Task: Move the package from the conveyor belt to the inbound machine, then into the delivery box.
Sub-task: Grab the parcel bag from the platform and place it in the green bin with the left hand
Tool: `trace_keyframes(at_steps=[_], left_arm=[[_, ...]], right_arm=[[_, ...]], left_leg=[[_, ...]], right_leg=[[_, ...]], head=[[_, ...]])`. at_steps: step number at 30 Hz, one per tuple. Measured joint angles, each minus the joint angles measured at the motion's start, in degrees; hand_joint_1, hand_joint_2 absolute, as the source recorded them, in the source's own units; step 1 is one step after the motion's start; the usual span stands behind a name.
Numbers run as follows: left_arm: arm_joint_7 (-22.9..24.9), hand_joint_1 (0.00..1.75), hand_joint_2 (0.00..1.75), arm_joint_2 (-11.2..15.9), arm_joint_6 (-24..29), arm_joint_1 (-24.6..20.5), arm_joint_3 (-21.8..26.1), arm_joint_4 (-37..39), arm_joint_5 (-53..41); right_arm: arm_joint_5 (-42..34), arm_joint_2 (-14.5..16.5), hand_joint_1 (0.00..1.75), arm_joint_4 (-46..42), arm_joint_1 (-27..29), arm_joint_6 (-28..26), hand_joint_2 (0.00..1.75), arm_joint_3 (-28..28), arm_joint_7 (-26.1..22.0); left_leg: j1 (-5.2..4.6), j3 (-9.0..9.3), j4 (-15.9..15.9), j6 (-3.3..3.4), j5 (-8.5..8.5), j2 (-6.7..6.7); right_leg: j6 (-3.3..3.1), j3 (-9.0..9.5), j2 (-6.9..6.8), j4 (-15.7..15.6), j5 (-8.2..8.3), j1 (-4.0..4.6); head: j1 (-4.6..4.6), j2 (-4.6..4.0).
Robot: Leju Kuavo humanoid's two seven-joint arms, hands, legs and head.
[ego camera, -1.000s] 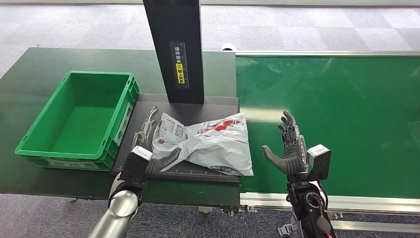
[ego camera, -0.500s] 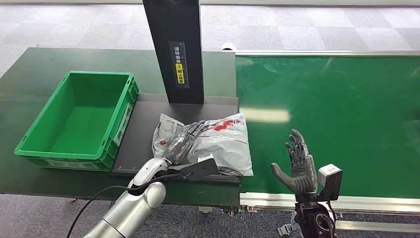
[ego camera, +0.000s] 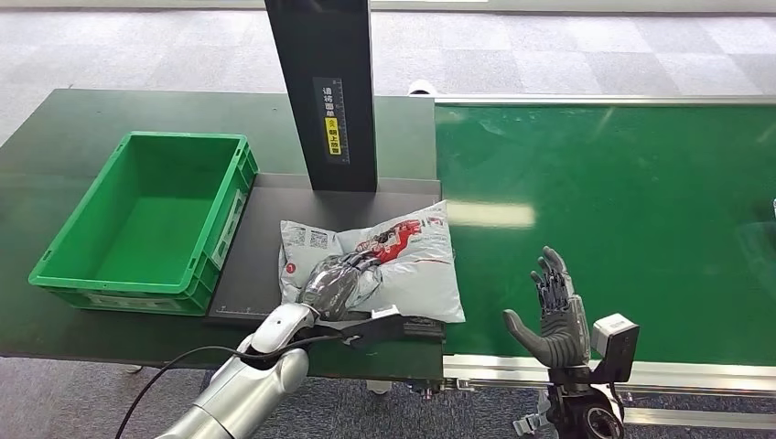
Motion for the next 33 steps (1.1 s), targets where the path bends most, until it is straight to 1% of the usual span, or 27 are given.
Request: trace_keyframes(at_steps=[4, 6, 8, 11, 12, 14, 15, 17, 19, 20, 23, 25, 29, 33], left_arm=[[-2.65, 1.75, 1.75, -0.02, 12.75, 2.64, 3.35, -3.36, 0.18], [-5.64, 1.75, 1.75, -0.03, 17.63, 3.58, 5.18, -5.29, 2.09], [-9.66, 1.75, 1.75, -0.08, 22.16, 4.40, 6.63, -7.08, 4.68], [-14.33, 1.75, 1.75, -0.44, 26.42, 5.44, 8.04, -9.44, 5.94], [-16.98, 1.75, 1.75, -0.78, 27.94, 6.06, 8.76, -10.61, 5.70], [-24.06, 1.75, 1.75, -2.00, 30.76, 7.64, 11.20, -13.90, 5.14], [-27.47, 1.75, 1.75, -2.78, 31.50, 8.29, 12.72, -15.64, 5.02], [-32.45, 1.75, 1.75, -4.24, 31.91, 9.44, 15.75, -18.97, 5.19], [-35.73, 1.75, 1.75, -5.36, 31.93, 10.83, 18.43, -23.06, 5.52], [-36.62, 1.75, 1.75, -5.77, 31.94, 11.54, 19.48, -25.73, 5.35], [-37.24, 1.75, 1.75, -6.16, 31.93, 12.74, 20.65, -34.24, 3.85], [-37.40, 1.75, 1.75, -6.33, 31.92, 13.02, 20.90, -38.22, 3.44], [-37.44, 1.75, 1.75, -6.55, 31.92, 13.48, 21.34, -42.72, 3.29], [-37.44, 1.75, 1.75, -6.56, 31.90, 13.94, 21.59, -44.97, 3.28]], right_arm=[[0.20, 1.03, 0.00, -0.98, 0.73, -0.20, 1.75, -0.10, 0.43], [0.20, 1.48, 0.00, -1.56, 1.15, -0.42, 1.75, -0.10, 0.58], [0.20, 1.85, 0.00, -2.18, 1.57, -0.68, 1.75, -0.10, 0.65], [0.16, 2.22, 0.00, -2.91, 1.94, -0.84, 1.75, -0.10, 0.69], [0.09, 2.32, 0.00, -3.18, 2.07, -0.89, 1.75, -0.10, 0.70], [-0.09, 2.43, 0.00, -3.70, 2.40, -0.99, 1.75, -0.10, 0.79], [-0.20, 2.45, 0.00, -3.91, 2.52, -1.05, 1.75, -0.10, 0.84], [-0.38, 2.55, 0.00, -4.21, 2.65, -1.20, 1.75, -0.08, 0.93], [-0.68, 2.64, 0.00, -4.48, 2.88, -1.43, 1.75, -0.07, 0.99], [-0.85, 2.67, 0.00, -4.55, 3.03, -1.60, 1.75, -0.07, 0.99], [-1.32, 2.66, 0.00, -4.58, 3.25, -1.99, 1.75, -0.02, 0.93], [-1.45, 2.65, 0.00, -4.60, 3.26, -2.04, 1.75, 0.06, 0.92], [-1.51, 2.63, 0.00, -4.63, 3.33, -2.07, 1.75, 0.23, 0.91], [-1.51, 2.63, 0.00, -4.64, 3.33, -2.07, 1.75, 0.27, 0.90]], left_leg=[[0.00, -0.05, 0.00, 0.00, 0.00, 0.05], [0.01, -0.08, 0.00, 0.00, 0.00, 0.04], [0.01, -0.12, 0.00, 0.00, 0.00, 0.04], [0.00, -0.16, 0.00, 0.00, 0.00, 0.05], [0.00, -0.17, 0.00, 0.00, -0.01, 0.07], [-0.01, -0.18, 0.00, 0.00, -0.01, 0.08], [-0.01, -0.19, 0.00, 0.01, -0.01, 0.07], [-0.03, -0.19, 0.00, 0.01, -0.02, 0.07], [-0.02, -0.18, 0.00, 0.01, -0.03, 0.08], [-0.01, -0.18, 0.00, 0.01, -0.02, 0.09], [0.01, -0.18, 0.00, 0.00, -0.02, 0.05], [0.01, -0.18, -0.01, 0.00, -0.02, 0.05], [0.01, -0.17, -0.01, 0.00, -0.02, 0.06], [0.00, -0.17, -0.01, 0.01, -0.02, 0.06]], right_leg=[[0.00, -0.11, 0.07, 0.00, 0.00, 0.01], [0.00, -0.14, 0.07, 0.01, 0.00, 0.01], [0.00, -0.17, 0.06, 0.01, -0.01, 0.01], [0.00, -0.19, 0.06, 0.01, -0.02, 0.01], [0.00, -0.20, 0.07, 0.01, -0.02, 0.00], [0.01, -0.21, 0.08, 0.00, -0.02, -0.02], [0.01, -0.21, 0.07, 0.00, -0.02, -0.03], [0.01, -0.20, 0.07, 0.00, -0.02, -0.03], [0.00, -0.22, 0.09, 0.00, -0.02, -0.02], [0.00, -0.23, 0.10, 0.00, -0.01, -0.01], [0.00, -0.23, 0.07, 0.00, -0.02, 0.01], [0.00, -0.22, 0.07, 0.01, -0.02, 0.01], [0.00, -0.22, 0.08, 0.01, -0.02, 0.01], [0.00, -0.21, 0.08, 0.00, -0.02, 0.00]], head=[[-0.02, 0.00], [-0.02, 0.00], [-0.02, 0.00], [-0.02, 0.00], [-0.01, 0.00], [-0.01, 0.00], [0.01, 0.00], [-0.01, 0.00], [-0.02, 0.00], [-0.02, 0.00], [-0.02, 0.00], [-0.02, 0.00], [-0.01, 0.00], [-0.02, 0.00]])
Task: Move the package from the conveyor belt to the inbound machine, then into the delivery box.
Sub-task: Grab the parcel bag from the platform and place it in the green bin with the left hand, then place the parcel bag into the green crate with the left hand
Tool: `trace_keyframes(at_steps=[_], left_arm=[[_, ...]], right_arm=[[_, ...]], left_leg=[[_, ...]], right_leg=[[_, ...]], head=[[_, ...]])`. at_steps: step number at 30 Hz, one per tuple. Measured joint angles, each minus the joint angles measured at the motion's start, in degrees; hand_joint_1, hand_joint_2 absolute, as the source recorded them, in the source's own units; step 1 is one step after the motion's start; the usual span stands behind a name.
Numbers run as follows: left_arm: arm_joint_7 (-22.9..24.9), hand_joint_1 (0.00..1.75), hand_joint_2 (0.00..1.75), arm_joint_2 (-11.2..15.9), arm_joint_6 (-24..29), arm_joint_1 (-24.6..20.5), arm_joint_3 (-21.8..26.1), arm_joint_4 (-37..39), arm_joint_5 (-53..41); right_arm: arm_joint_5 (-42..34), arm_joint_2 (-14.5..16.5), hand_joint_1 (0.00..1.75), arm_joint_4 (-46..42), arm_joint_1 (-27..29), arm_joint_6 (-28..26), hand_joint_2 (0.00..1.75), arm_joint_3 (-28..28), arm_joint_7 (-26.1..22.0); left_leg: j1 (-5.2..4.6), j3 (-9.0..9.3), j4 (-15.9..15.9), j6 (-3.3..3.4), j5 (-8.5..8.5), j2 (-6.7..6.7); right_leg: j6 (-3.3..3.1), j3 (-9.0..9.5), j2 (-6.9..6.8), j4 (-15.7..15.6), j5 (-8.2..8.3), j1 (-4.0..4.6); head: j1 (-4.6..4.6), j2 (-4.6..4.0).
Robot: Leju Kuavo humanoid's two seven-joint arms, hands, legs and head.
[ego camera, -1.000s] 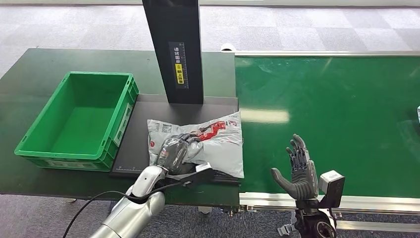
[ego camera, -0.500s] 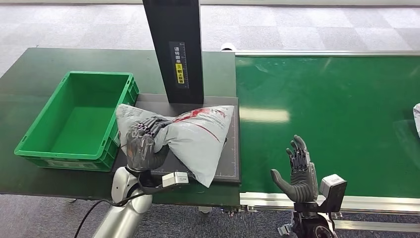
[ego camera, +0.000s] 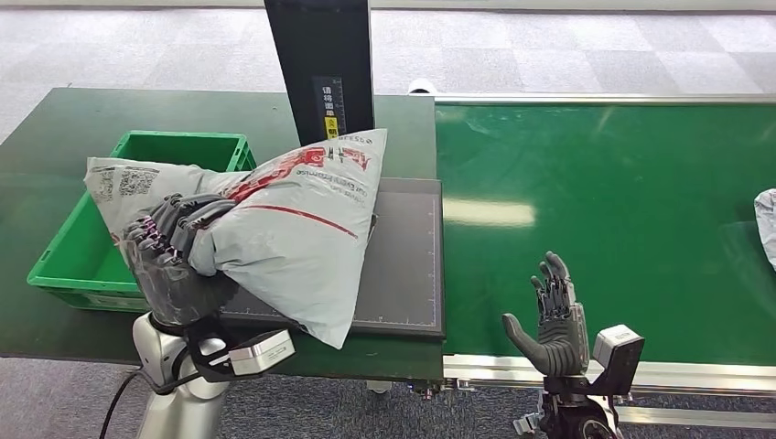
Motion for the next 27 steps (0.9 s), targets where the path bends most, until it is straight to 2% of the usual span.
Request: trace_keyframes(at_steps=[9, 12, 14, 15, 17, 19, 21, 25, 27], left_arm=[[0.00, 1.75, 1.75, -0.04, -0.01, 0.18, 0.57, -1.59, -0.93], [0.24, 1.75, 1.75, -0.58, -0.02, -0.70, 1.52, -2.56, -6.01], [2.52, 1.75, 1.75, -1.03, -0.06, -3.11, 3.37, -1.99, -11.53], [5.91, 1.75, 1.75, -0.82, -0.14, -5.23, 4.46, -0.50, -14.74], [18.36, 1.75, 1.75, 0.98, -0.71, -10.77, 6.07, 5.17, -21.08], [32.98, 1.75, 1.75, 4.33, -2.35, -17.40, 7.00, 13.70, -25.15], [43.19, 1.75, 1.75, 8.05, -5.74, -24.29, 7.80, 23.70, -26.94], [57.73, 1.75, 1.75, 15.62, -22.21, -37.88, 6.35, 45.61, -30.22], [60.82, 1.75, 1.75, 18.76, -28.35, -42.39, 4.81, 53.86, -30.75]], right_arm=[[-0.01, 0.00, 0.00, -0.04, 0.01, -0.11, 1.75, 0.01, -0.10], [-0.02, 0.00, 0.00, -0.04, 0.18, -0.77, 1.75, 0.07, -0.65], [-0.02, 0.00, 0.00, -0.08, 0.49, -1.26, 1.75, 0.10, -1.10], [0.03, 0.00, 0.00, -0.18, 0.73, -1.44, 1.75, 0.11, -1.21], [0.38, 0.00, 0.00, -0.66, 1.21, -1.65, 1.75, 0.11, -1.16], [0.92, -0.01, 0.00, -1.26, 1.51, -1.68, 1.75, 0.08, -0.84], [1.36, -0.02, 0.00, -1.62, 1.61, -1.63, 1.75, 0.00, -0.32], [1.79, -0.04, 0.00, -1.75, 1.22, -0.86, 1.75, -0.07, 0.69], [1.84, -0.15, 0.00, -1.60, 0.97, -0.54, 1.75, -0.06, 0.80]], left_leg=[[0.00, 0.00, 0.00, 0.00, 0.00, 0.00], [0.00, 0.01, 0.00, 0.00, 0.00, -0.01], [0.00, 0.03, 0.01, 0.00, 0.01, -0.02], [0.00, 0.04, 0.01, -0.01, 0.02, -0.02], [0.01, 0.07, 0.00, -0.06, 0.07, -0.01], [0.03, 0.09, 0.00, -0.14, 0.16, 0.08], [0.08, 0.09, 0.00, -0.21, 0.25, 0.17], [0.13, 0.03, 0.00, -0.29, 0.37, 0.43], [0.13, -0.09, 0.00, -0.30, 0.37, 0.73]], right_leg=[[0.00, -0.01, 0.00, 0.00, 0.00, 0.00], [0.00, -0.03, -0.01, 0.00, 0.00, 0.00], [0.00, -0.02, -0.02, -0.01, 0.00, 0.00], [-0.01, 0.00, -0.02, -0.02, 0.01, 0.00], [-0.09, 0.03, -0.02, 0.00, 0.07, 0.01], [-0.22, -0.02, 0.03, 0.04, 0.18, 0.04], [-0.33, -0.08, 0.06, 0.07, 0.25, 0.11], [-0.45, -0.24, 0.32, 0.18, 0.37, 0.15], [-0.49, -0.46, 0.66, 0.22, 0.45, 0.15]], head=[[0.00, 0.01], [0.00, 0.01], [0.01, 0.00], [0.01, 0.00], [0.01, 0.00], [0.00, 0.00], [0.00, 0.00], [0.02, 0.00], [0.01, 0.00]])
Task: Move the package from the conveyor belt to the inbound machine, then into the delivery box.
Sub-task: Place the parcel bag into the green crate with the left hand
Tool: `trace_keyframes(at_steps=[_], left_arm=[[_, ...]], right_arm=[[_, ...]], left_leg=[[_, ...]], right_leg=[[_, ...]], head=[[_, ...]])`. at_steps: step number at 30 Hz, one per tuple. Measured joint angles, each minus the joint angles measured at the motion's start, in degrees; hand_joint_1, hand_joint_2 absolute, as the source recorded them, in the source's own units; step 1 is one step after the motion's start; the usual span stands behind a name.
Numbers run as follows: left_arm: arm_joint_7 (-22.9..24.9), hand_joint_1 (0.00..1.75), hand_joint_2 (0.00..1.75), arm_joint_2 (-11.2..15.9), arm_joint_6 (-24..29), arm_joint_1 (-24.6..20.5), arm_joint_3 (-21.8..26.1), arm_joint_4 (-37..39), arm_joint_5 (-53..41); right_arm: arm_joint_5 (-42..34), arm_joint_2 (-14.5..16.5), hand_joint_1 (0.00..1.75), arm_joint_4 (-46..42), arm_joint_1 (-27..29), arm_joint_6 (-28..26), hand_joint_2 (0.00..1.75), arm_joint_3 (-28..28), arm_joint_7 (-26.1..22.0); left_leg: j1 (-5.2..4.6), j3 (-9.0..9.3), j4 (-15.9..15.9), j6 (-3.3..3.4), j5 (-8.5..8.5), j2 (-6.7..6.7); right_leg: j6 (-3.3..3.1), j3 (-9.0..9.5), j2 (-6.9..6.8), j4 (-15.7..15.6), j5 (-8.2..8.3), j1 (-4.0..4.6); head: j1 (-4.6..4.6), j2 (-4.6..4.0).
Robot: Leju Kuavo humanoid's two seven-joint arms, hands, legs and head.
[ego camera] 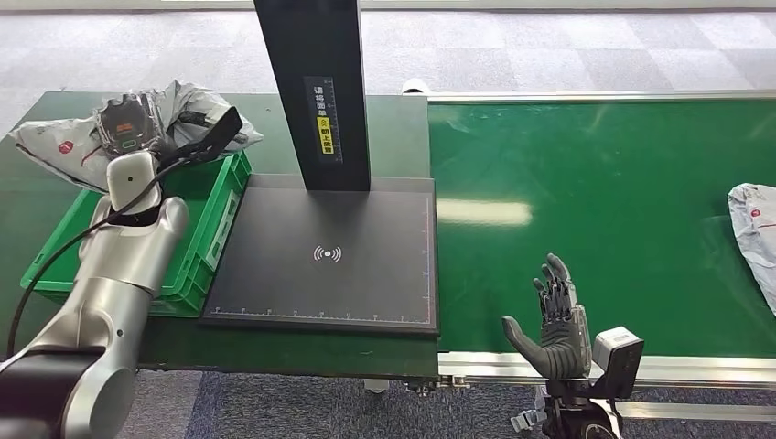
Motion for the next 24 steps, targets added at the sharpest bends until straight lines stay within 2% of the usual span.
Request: trace_keyframes(at_steps=[3, 8, 11, 15, 19, 22, 24], left_arm=[[1.58, 1.75, 1.75, 2.74, -5.47, -4.37, -1.48, 7.99, -0.21], [3.29, 1.75, 1.75, 5.04, -12.41, -7.92, -2.17, 15.92, -0.19], [4.30, 1.75, 1.75, 6.00, -18.48, -8.77, -2.84, 18.66, -0.26], [4.41, 1.75, 1.75, 6.19, -19.84, -8.80, -3.05, 19.20, -0.26], [5.62, 0.00, 1.75, 6.24, -22.62, -8.60, -1.18, 22.66, 5.37], [4.82, 0.00, 1.75, 5.83, -17.32, -8.44, 0.61, 23.17, 7.27], [2.34, 0.00, 1.75, 5.67, -12.91, -8.44, 1.46, 23.19, 7.74]], right_arm=[[-0.22, -0.27, 0.00, 0.33, -0.43, 0.14, 1.75, 0.05, -0.42], [-0.46, -0.64, 0.00, 0.47, -1.09, 0.26, 1.75, 0.28, -1.20], [-0.48, -0.81, 0.00, 0.61, -1.47, 0.26, 1.75, 0.61, -1.27], [-0.48, -0.84, 0.00, 0.69, -1.57, 0.26, 1.75, 0.68, -1.28], [0.09, -0.87, 0.00, 1.38, -2.32, 0.05, 1.75, 1.02, -1.48], [0.25, -0.88, 0.00, 1.28, -2.13, -0.14, 1.75, 1.03, -1.24], [0.28, -0.89, 0.00, 0.89, -1.87, -0.22, 1.75, 1.03, -0.74]], left_leg=[[-0.01, -0.20, 0.01, -0.01, 0.00, 0.12], [-0.02, -0.47, 0.01, -0.04, -0.03, -0.06], [-0.02, -0.49, 0.01, -0.04, -0.04, -0.07], [-0.02, -0.49, 0.01, -0.04, -0.04, -0.08], [-0.01, -0.49, 0.01, -0.05, -0.02, -0.26], [-0.01, -0.49, 0.01, -0.05, -0.02, -0.27], [-0.01, -0.49, 0.01, -0.05, -0.02, -0.27]], right_leg=[[0.01, -0.23, 0.13, 0.01, 0.02, -0.01], [0.03, -0.42, 0.06, 0.01, 0.00, -0.01], [0.03, -0.45, 0.05, 0.00, 0.00, -0.02], [0.03, -0.46, 0.05, 0.00, 0.00, -0.02], [0.03, -0.42, -0.10, 0.00, 0.00, -0.01], [0.03, -0.42, -0.11, 0.00, 0.00, -0.01], [0.03, -0.41, -0.11, 0.00, 0.00, -0.01]], head=[[0.01, 0.00], [0.03, 0.00], [0.00, 0.00], [0.00, 0.00], [0.02, 0.00], [0.02, 0.00], [0.02, 0.00]])
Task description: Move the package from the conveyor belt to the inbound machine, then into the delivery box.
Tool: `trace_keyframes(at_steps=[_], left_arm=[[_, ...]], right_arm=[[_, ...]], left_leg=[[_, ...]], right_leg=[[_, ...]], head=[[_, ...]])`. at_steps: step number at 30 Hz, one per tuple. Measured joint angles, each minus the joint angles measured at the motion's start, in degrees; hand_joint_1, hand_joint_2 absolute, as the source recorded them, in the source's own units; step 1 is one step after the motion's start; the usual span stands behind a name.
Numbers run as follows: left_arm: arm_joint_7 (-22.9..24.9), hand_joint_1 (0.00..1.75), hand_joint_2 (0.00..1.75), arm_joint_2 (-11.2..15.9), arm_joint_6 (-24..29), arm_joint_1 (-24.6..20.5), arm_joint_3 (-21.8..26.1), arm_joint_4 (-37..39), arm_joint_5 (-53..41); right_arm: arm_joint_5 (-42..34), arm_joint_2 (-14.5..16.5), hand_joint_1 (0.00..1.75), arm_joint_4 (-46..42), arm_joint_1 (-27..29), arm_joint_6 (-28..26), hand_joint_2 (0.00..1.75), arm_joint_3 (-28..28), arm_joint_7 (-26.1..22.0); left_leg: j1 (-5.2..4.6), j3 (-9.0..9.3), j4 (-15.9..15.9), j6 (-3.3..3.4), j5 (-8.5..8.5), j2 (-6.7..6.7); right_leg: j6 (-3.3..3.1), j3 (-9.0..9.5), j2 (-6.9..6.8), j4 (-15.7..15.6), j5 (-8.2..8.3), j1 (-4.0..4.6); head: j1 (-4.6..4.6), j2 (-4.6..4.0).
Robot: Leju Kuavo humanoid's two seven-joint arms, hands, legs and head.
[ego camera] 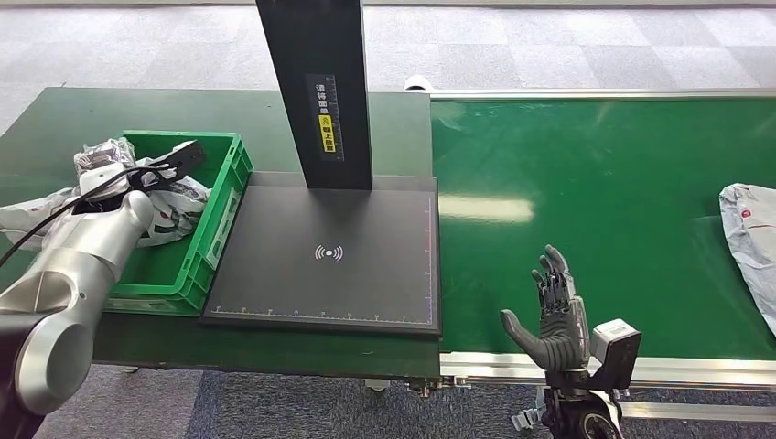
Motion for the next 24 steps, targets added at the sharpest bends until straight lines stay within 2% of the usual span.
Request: trace_keyframes(at_steps=[8, 15, 18, 23, 24], left_arm=[[-8.55, 0.00, 1.75, -0.03, 9.76, 0.32, 2.76, -0.49, 2.67], [-19.66, 0.00, 1.75, -0.95, 25.02, 4.16, 5.20, -5.42, 6.57], [-24.32, 0.00, 1.75, -2.59, 30.09, 8.69, 5.00, -12.52, 10.35], [-33.54, 0.00, 1.75, -6.05, 30.79, 21.84, 2.67, -30.56, 26.38], [-34.79, 0.00, 1.75, -6.34, 30.77, 23.20, 2.37, -32.21, 28.41]], right_arm=[[0.62, -0.01, 0.00, -0.78, 0.12, -0.44, 1.75, -0.01, 1.27], [1.60, -0.05, 0.00, -2.05, 0.40, -1.10, 1.75, -0.11, 0.47], [2.66, -0.13, 0.00, -2.64, 0.51, -1.22, 1.75, -0.25, -0.28], [4.92, -0.27, 0.00, -2.86, 0.89, -1.09, 1.75, -0.56, -2.62], [5.27, -0.30, 0.00, -2.92, 0.98, -1.06, 1.75, -0.57, -3.01]], left_leg=[[0.00, 0.01, 0.00, -0.01, 0.00, -0.02], [-0.01, 0.02, 0.00, -0.01, 0.01, -0.01], [-0.04, 0.03, 0.00, -0.01, 0.00, -0.05], [-0.09, 0.05, 0.00, 0.01, -0.05, 0.09], [-0.09, 0.06, 0.00, 0.02, -0.06, 0.11]], right_leg=[[0.00, 0.01, -0.02, 0.00, 0.00, 0.00], [0.00, 0.00, -0.02, 0.00, 0.00, -0.01], [0.02, 0.02, -0.05, -0.01, -0.02, -0.04], [0.03, 0.01, -0.01, -0.03, -0.03, -0.08], [0.03, 0.01, 0.01, -0.03, -0.04, -0.09]], head=[[-0.01, -0.01], [0.01, -0.01], [0.00, -0.01], [0.01, -0.01], [-0.01, -0.01]])
